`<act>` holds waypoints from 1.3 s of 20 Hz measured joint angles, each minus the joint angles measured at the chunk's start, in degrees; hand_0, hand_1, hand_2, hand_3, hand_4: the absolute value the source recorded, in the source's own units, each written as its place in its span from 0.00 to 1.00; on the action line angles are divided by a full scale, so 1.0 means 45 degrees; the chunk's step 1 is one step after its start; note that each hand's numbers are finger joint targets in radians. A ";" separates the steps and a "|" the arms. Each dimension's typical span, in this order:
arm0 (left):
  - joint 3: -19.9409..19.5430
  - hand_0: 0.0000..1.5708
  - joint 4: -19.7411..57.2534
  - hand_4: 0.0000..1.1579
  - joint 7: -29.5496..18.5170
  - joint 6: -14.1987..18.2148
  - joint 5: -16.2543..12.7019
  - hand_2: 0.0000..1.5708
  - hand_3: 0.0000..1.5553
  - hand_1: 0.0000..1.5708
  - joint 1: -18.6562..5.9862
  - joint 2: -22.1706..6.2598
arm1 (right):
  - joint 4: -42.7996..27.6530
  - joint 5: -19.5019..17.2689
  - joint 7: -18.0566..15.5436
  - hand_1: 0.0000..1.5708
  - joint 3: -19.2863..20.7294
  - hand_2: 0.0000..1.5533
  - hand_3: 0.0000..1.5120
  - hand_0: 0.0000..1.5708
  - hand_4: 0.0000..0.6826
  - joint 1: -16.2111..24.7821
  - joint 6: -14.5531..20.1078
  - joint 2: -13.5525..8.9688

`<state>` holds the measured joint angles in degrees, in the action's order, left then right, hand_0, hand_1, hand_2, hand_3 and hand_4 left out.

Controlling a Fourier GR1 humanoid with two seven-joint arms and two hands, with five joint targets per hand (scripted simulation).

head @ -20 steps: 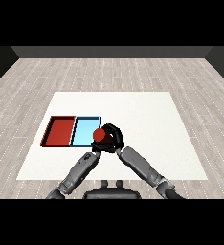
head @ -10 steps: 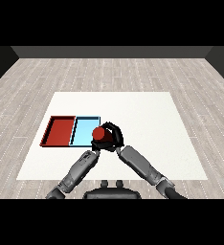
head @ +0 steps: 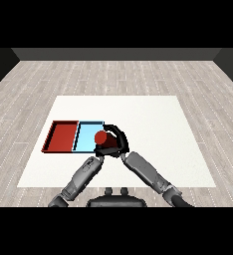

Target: Pick the red can and put it in the red box

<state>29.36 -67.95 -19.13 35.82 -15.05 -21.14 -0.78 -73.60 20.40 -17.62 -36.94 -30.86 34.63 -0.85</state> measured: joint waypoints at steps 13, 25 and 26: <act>-0.0465 1.00 0.0498 0.99 -0.0134 -0.0043 0.0117 1.00 0.96 1.00 0.0230 0.0141 | -0.0379 -0.0701 -0.0187 0.00 0.1174 0.00 0.00 0.00 0.00 0.0613 -0.0607 0.0014; -0.1581 1.00 -0.0478 0.98 0.0548 0.0034 0.1157 1.00 0.94 1.00 0.0659 -0.1485 | -0.5137 -0.0403 0.0291 0.00 0.3247 0.00 0.00 0.00 0.00 0.3910 -0.1617 -0.2515; -0.1751 1.00 -0.0522 0.97 0.0799 0.0051 0.1252 1.00 0.94 1.00 0.0509 -0.1814 | -0.5342 -0.0327 0.0186 0.00 0.3402 0.00 0.00 0.00 0.00 0.4384 -0.1726 -0.2735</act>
<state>21.48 -70.29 -15.54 36.05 -9.42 -18.84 -8.94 -97.64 18.93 -16.79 -21.63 -11.14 26.86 -13.16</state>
